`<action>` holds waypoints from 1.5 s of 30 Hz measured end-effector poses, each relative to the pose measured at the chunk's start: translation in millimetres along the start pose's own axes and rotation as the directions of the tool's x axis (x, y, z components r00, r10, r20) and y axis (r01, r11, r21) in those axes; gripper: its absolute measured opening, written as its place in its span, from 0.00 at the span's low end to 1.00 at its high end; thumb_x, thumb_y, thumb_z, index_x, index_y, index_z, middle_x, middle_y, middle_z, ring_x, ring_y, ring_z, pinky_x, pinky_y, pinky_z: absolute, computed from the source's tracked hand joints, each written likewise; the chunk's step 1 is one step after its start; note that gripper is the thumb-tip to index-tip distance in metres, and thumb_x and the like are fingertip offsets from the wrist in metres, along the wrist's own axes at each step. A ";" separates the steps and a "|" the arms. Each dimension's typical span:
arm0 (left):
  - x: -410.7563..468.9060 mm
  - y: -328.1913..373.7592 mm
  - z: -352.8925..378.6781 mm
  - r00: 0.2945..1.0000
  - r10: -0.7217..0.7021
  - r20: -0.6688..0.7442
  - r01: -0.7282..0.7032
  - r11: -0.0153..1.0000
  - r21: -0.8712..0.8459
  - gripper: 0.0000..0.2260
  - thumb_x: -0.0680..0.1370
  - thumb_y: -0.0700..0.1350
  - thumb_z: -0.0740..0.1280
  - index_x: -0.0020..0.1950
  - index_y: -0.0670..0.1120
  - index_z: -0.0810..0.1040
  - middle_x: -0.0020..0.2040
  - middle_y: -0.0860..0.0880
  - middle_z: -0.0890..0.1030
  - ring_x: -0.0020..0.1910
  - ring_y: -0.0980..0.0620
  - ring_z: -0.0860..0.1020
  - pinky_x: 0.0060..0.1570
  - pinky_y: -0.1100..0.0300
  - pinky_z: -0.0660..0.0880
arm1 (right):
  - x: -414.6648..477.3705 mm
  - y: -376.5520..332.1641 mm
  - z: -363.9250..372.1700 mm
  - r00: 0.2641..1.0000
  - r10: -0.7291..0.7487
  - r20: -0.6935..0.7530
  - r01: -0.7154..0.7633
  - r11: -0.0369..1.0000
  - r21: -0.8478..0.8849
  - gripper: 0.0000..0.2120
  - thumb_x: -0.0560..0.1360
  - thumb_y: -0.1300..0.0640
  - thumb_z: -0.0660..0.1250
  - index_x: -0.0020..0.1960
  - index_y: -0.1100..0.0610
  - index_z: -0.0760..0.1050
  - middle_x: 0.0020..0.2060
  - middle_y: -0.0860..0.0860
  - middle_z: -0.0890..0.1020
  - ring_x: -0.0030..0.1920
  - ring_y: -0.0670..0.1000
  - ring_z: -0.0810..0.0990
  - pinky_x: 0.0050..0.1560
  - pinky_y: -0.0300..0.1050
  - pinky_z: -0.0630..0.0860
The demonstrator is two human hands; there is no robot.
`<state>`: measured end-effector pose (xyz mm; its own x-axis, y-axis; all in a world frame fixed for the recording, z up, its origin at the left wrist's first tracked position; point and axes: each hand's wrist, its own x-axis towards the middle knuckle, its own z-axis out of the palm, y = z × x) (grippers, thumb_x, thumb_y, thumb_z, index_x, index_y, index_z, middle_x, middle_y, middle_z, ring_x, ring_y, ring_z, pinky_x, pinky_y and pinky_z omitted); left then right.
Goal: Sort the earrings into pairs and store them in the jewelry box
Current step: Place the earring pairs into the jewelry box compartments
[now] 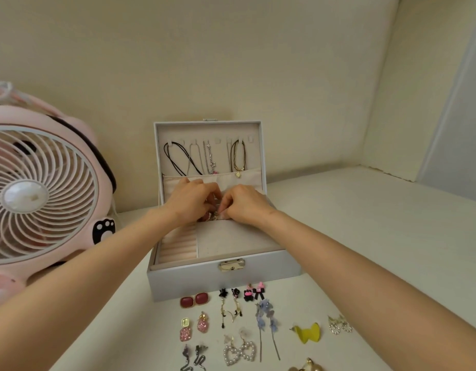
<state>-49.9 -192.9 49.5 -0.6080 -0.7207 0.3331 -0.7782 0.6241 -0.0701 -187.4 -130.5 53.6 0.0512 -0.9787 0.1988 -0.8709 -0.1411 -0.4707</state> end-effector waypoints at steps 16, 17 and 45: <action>-18.6 10.4 -15.8 0.992 0.023 -0.126 -0.037 0.993 -0.113 0.12 0.77 0.39 0.62 0.60 0.49 0.75 0.52 0.55 0.81 0.57 0.51 0.71 0.53 0.57 0.62 | -22.3 21.6 -18.6 0.985 0.012 -0.174 -0.006 0.999 0.036 0.04 0.71 0.53 0.70 0.44 0.49 0.83 0.34 0.40 0.76 0.44 0.46 0.75 0.43 0.40 0.66; -21.9 14.0 -18.7 0.991 0.032 -0.132 -0.049 0.991 -0.122 0.12 0.77 0.40 0.62 0.60 0.49 0.75 0.52 0.55 0.81 0.57 0.51 0.71 0.53 0.57 0.62 | -28.6 24.4 -21.9 0.982 0.008 -0.189 -0.001 0.999 0.039 0.04 0.71 0.52 0.70 0.44 0.50 0.83 0.35 0.42 0.77 0.45 0.46 0.75 0.43 0.40 0.67; -94.9 184.2 -14.9 0.915 0.386 0.115 -0.326 0.878 -0.350 0.09 0.76 0.51 0.65 0.49 0.47 0.75 0.47 0.51 0.78 0.47 0.52 0.72 0.44 0.60 0.67 | -205.2 92.7 -56.9 0.995 0.033 0.098 -0.011 0.976 -0.219 0.03 0.69 0.51 0.72 0.40 0.43 0.81 0.43 0.42 0.77 0.43 0.40 0.71 0.45 0.36 0.67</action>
<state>-133.2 -5.1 19.0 -0.8749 -0.4534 0.1701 -0.4297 0.8889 0.1591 -306.5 65.8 18.1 0.0701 -0.9928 0.0974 -0.9572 -0.0944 -0.2735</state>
